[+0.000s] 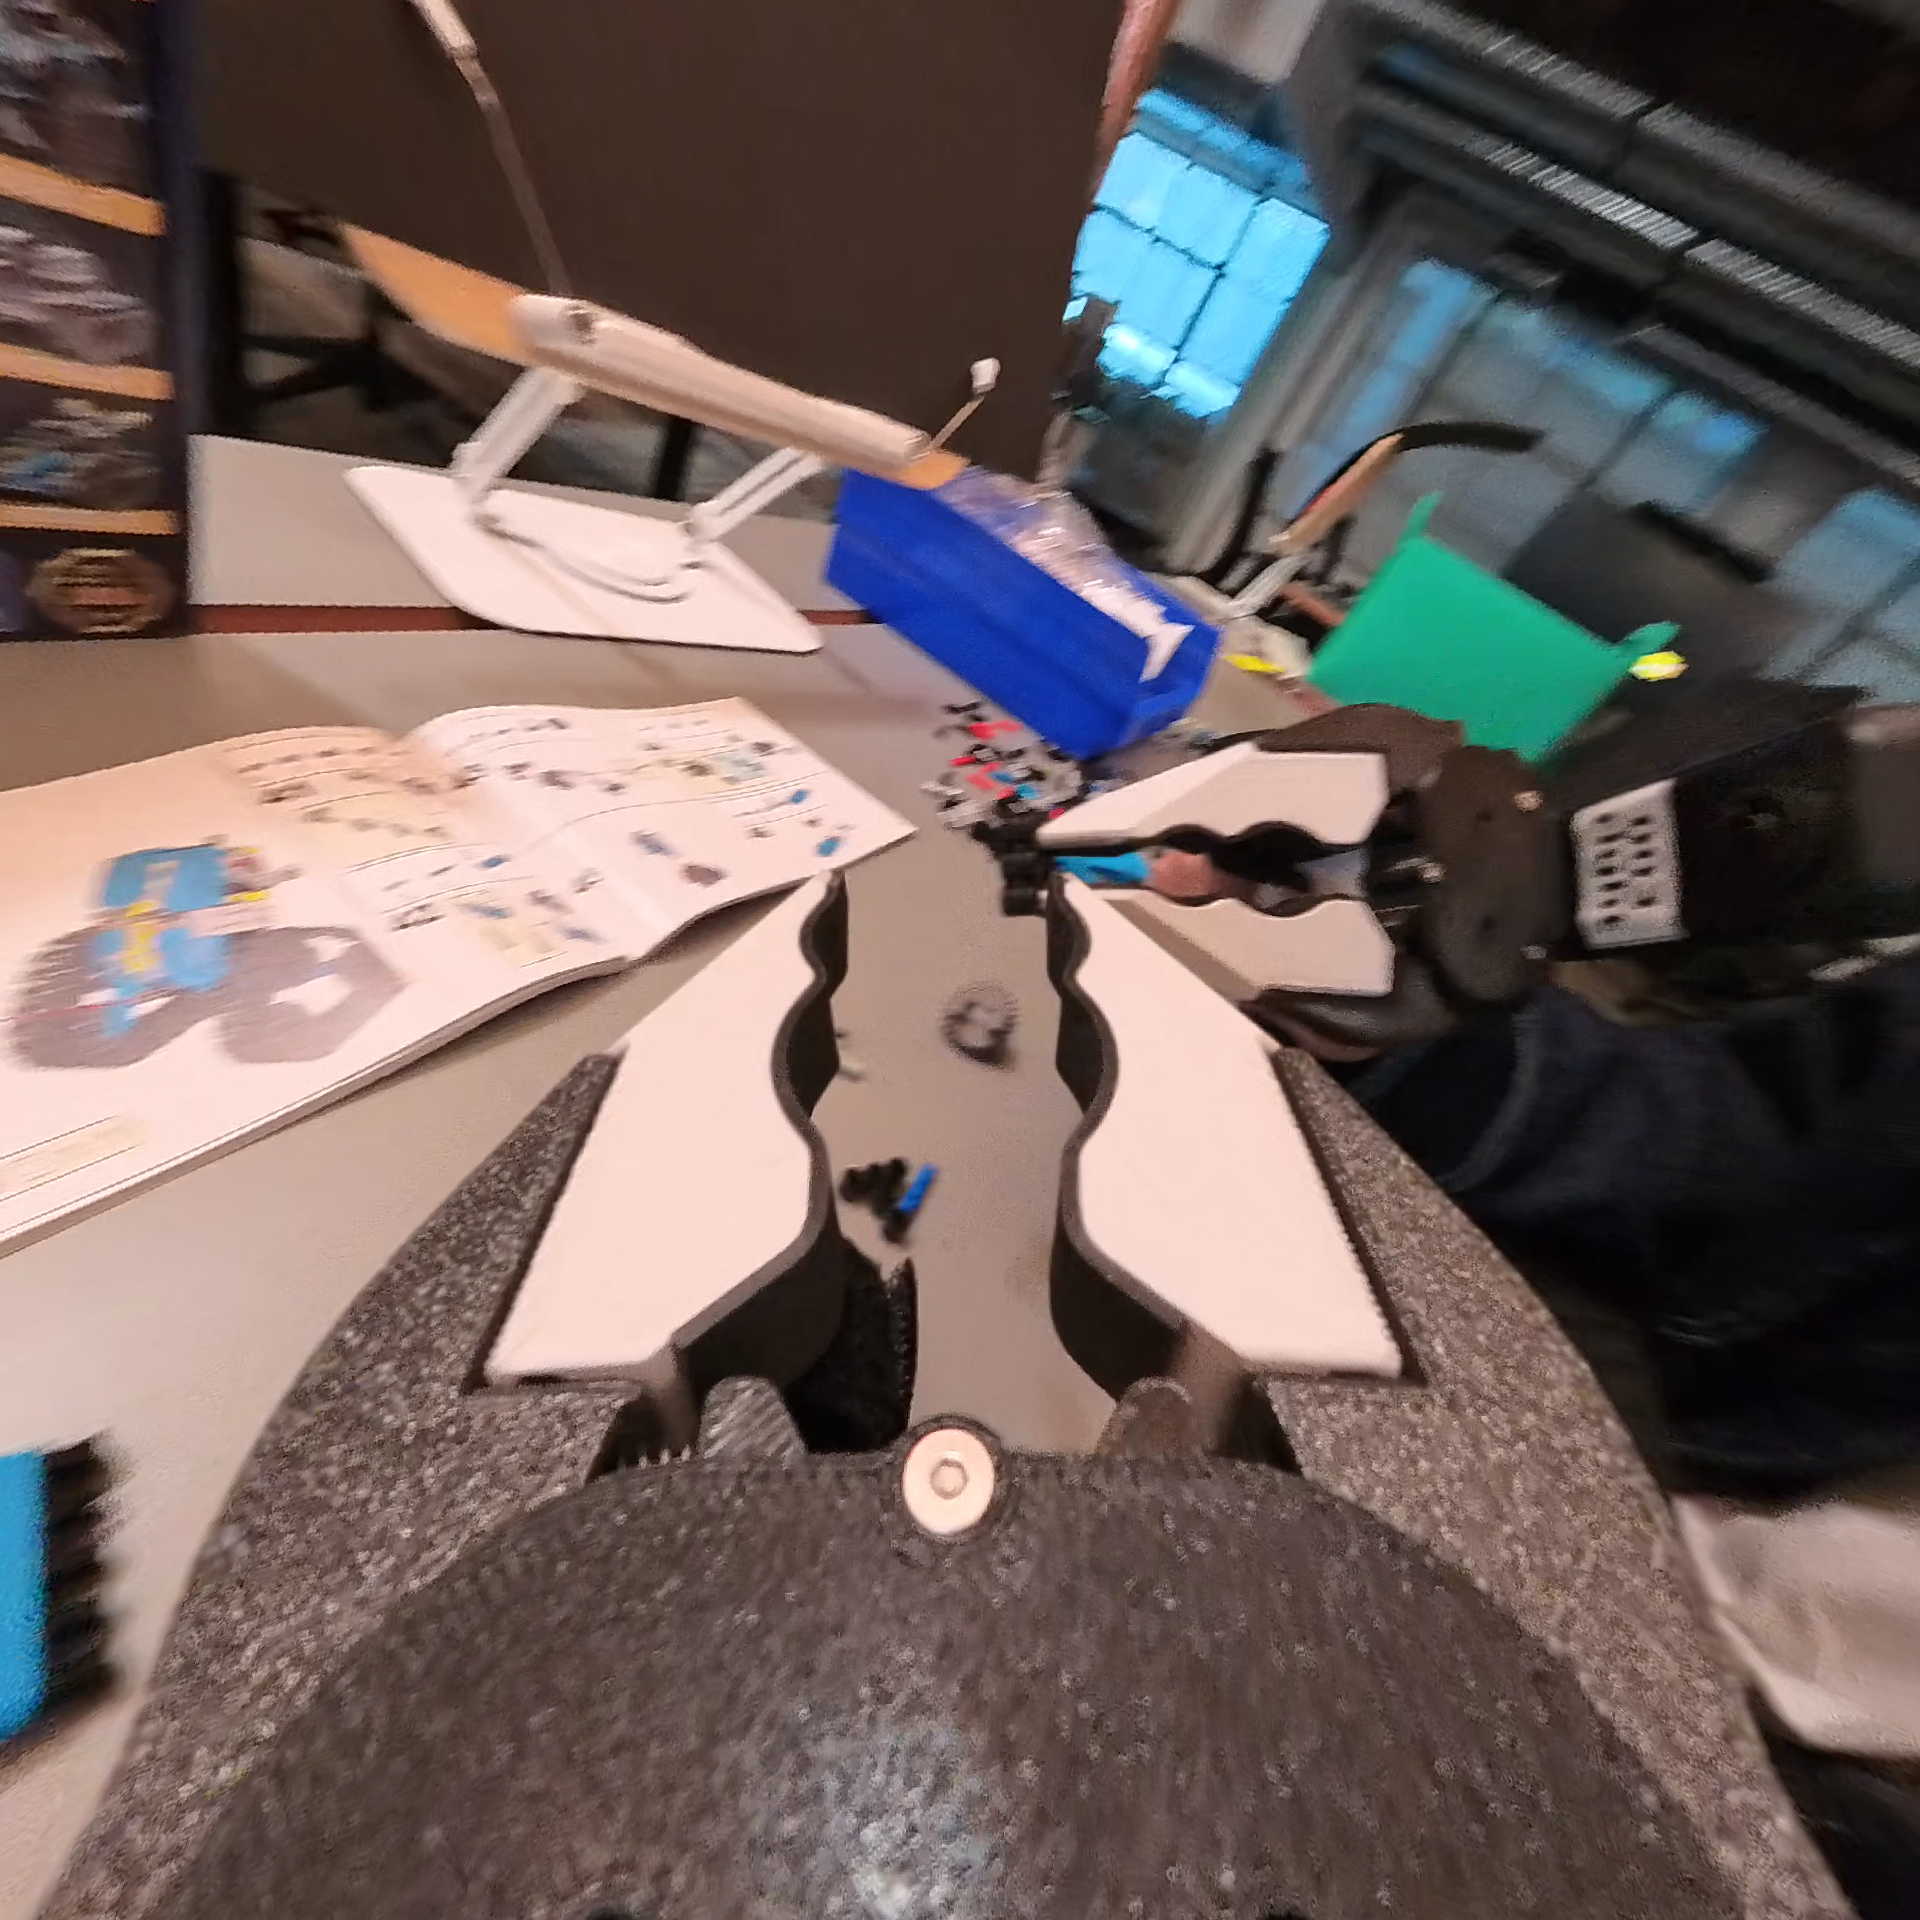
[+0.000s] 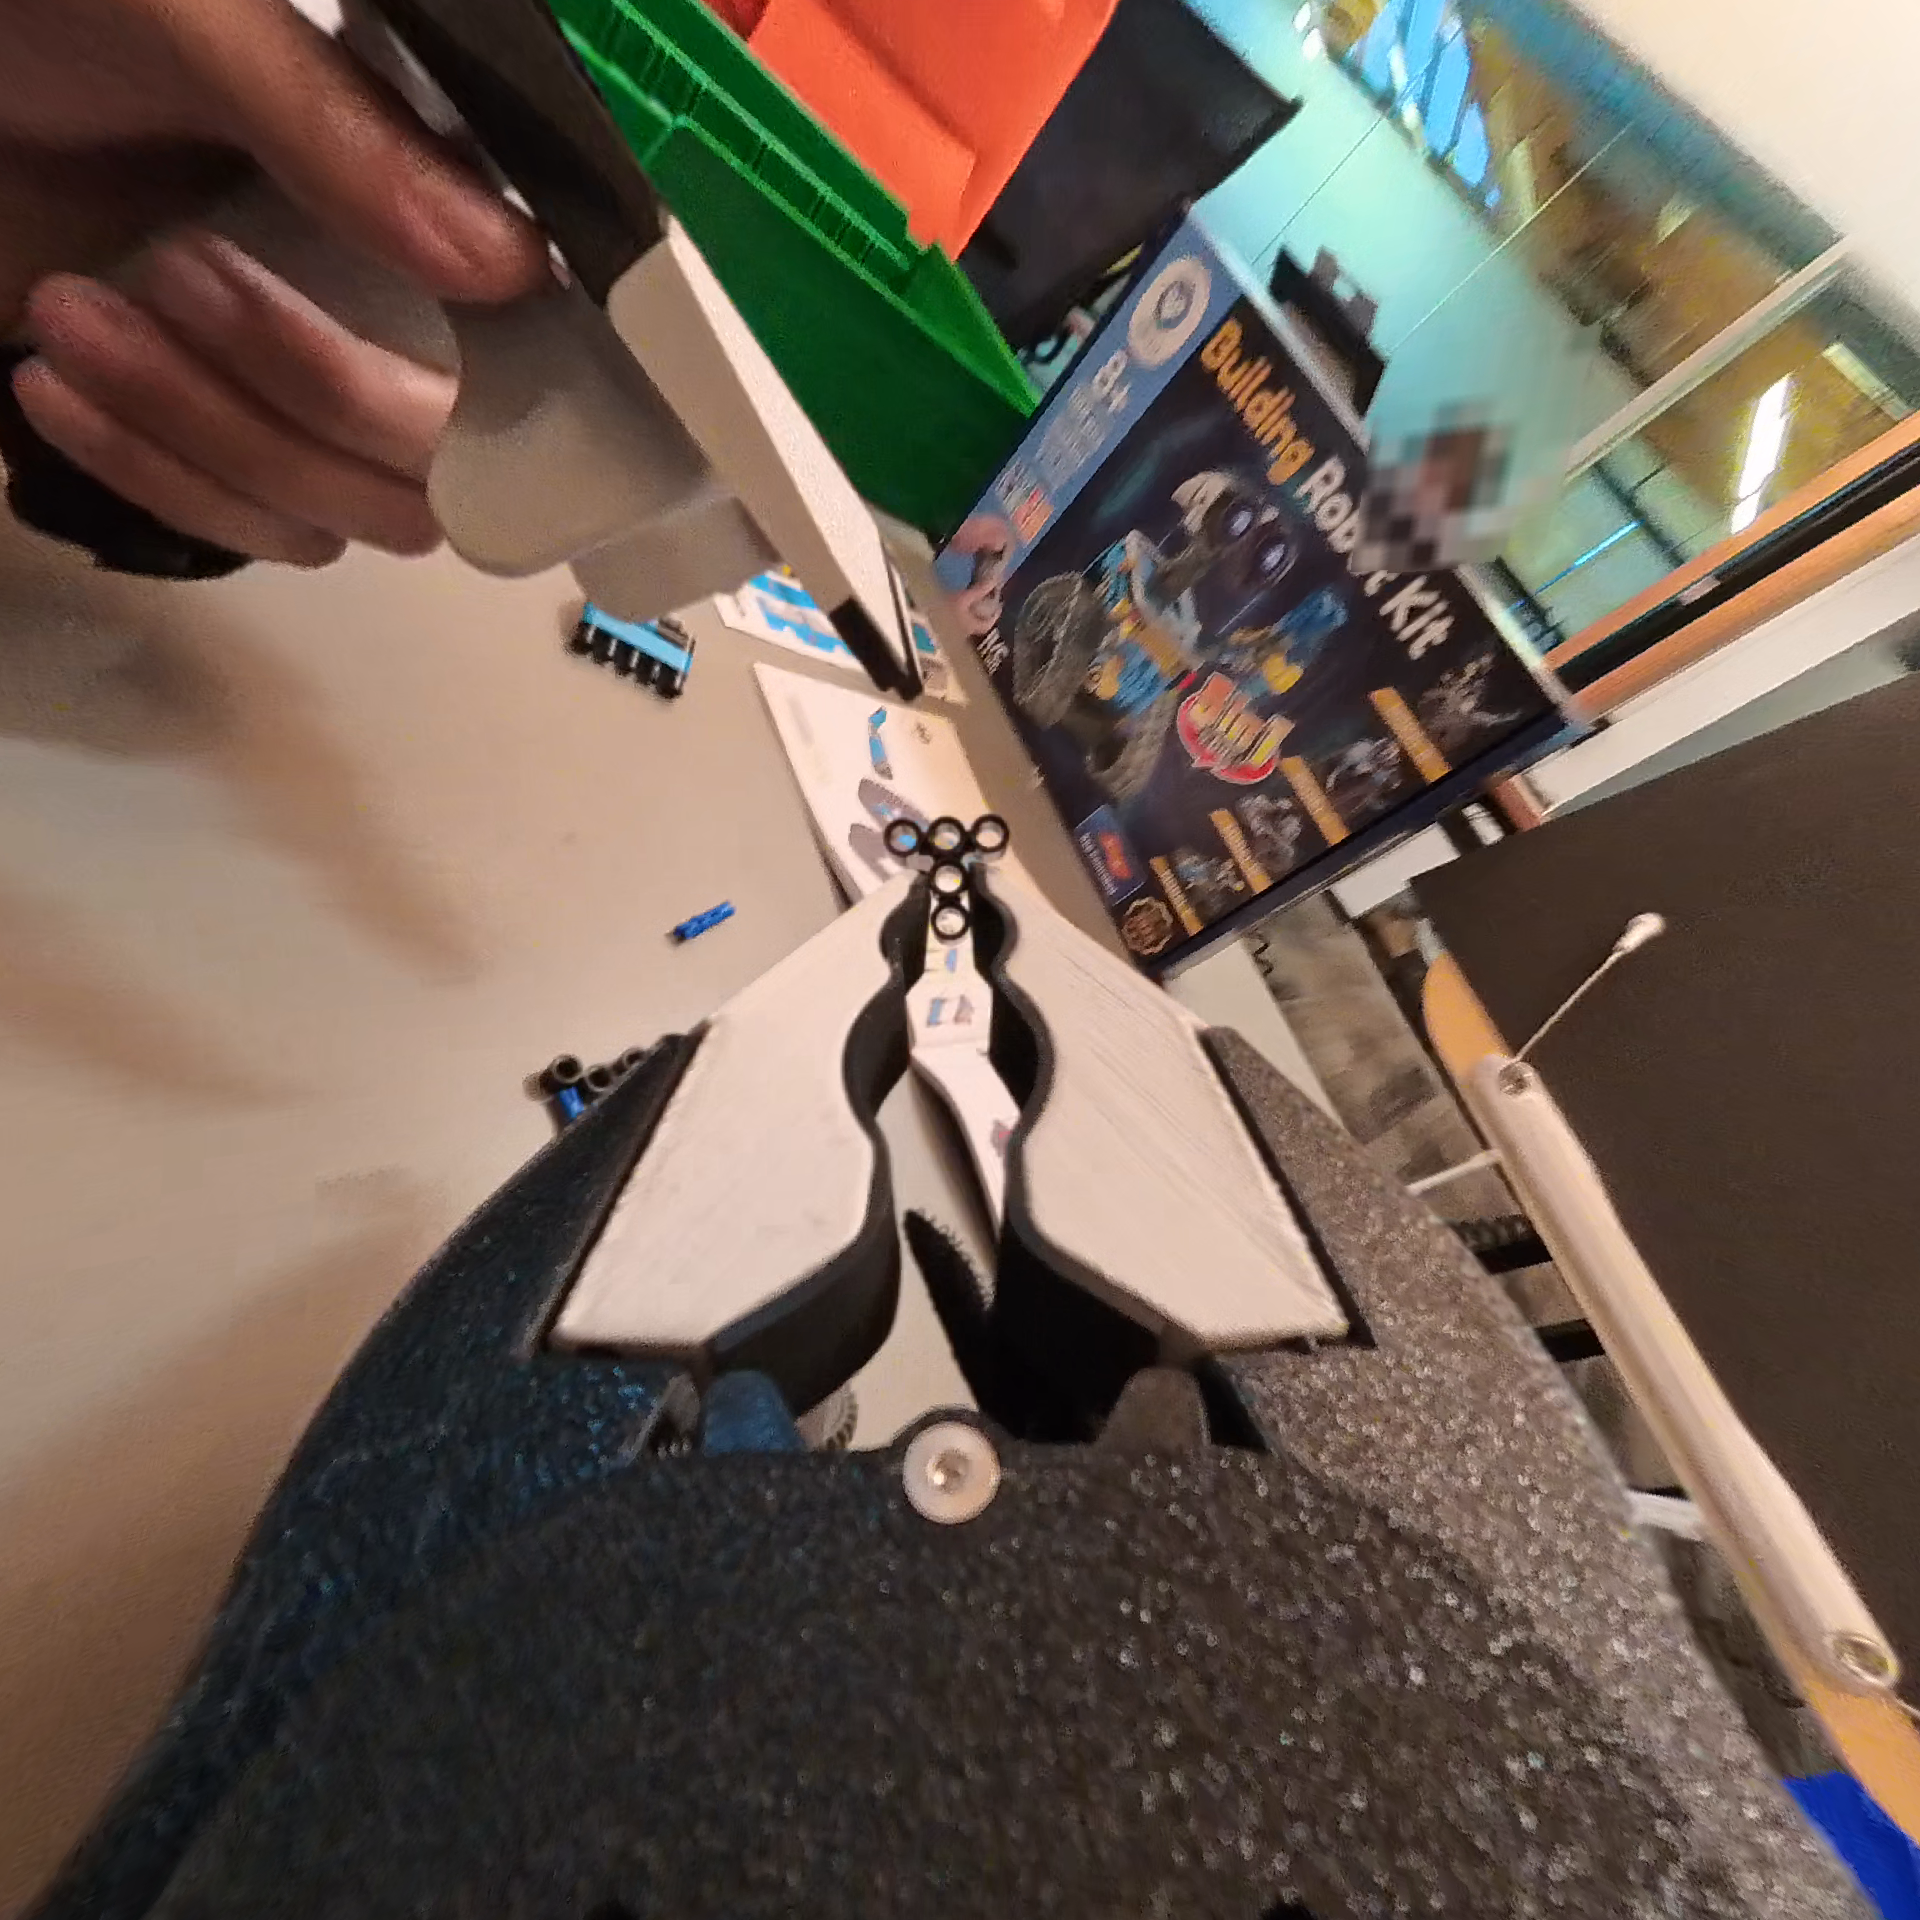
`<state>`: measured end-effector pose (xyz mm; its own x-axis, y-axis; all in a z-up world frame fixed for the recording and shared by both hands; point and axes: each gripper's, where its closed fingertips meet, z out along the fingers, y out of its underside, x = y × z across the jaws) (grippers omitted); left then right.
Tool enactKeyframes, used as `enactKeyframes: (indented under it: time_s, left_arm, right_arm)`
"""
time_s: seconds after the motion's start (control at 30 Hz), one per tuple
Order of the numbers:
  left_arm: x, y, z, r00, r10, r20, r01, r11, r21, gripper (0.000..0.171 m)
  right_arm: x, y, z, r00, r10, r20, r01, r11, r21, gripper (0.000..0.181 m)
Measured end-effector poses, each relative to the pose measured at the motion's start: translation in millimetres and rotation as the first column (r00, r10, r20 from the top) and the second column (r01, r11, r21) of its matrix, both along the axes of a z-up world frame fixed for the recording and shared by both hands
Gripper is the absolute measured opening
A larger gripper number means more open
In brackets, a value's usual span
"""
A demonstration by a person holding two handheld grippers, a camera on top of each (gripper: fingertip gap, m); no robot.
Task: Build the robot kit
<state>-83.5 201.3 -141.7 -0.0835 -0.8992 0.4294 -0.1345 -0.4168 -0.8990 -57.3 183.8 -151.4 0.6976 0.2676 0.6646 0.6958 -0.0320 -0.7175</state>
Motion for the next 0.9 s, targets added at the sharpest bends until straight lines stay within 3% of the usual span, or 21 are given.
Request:
enactKeyframes:
  time_s: [0.1,0.37,0.43,0.9]
  left_arm:
    - [1.7,-20.4,10.1,0.993,-0.099,0.064,0.103,0.993,-0.063,0.034]
    - [6.5,-33.8,17.2,0.973,-0.175,0.151,0.207,0.950,-0.234,0.019]
    - [6.7,-31.7,15.6,0.975,-0.168,0.149,0.199,0.952,-0.234,0.009]
    - [4.2,-37.1,10.2,0.973,-0.209,0.093,0.222,0.962,-0.158,0.007]
  right_arm:
    - [-9.1,-4.8,9.8,1.000,0.027,0.001,-0.027,0.999,0.046,0.008]
    - [-13.9,-7.0,18.7,0.996,-0.009,0.086,-0.003,0.991,0.131,0.007]
    - [-17.4,-8.7,20.4,0.998,0.017,0.066,-0.026,0.990,0.136,0.007]
    - [-22.5,-11.6,15.7,0.997,0.051,0.053,-0.056,0.994,0.089,0.008]
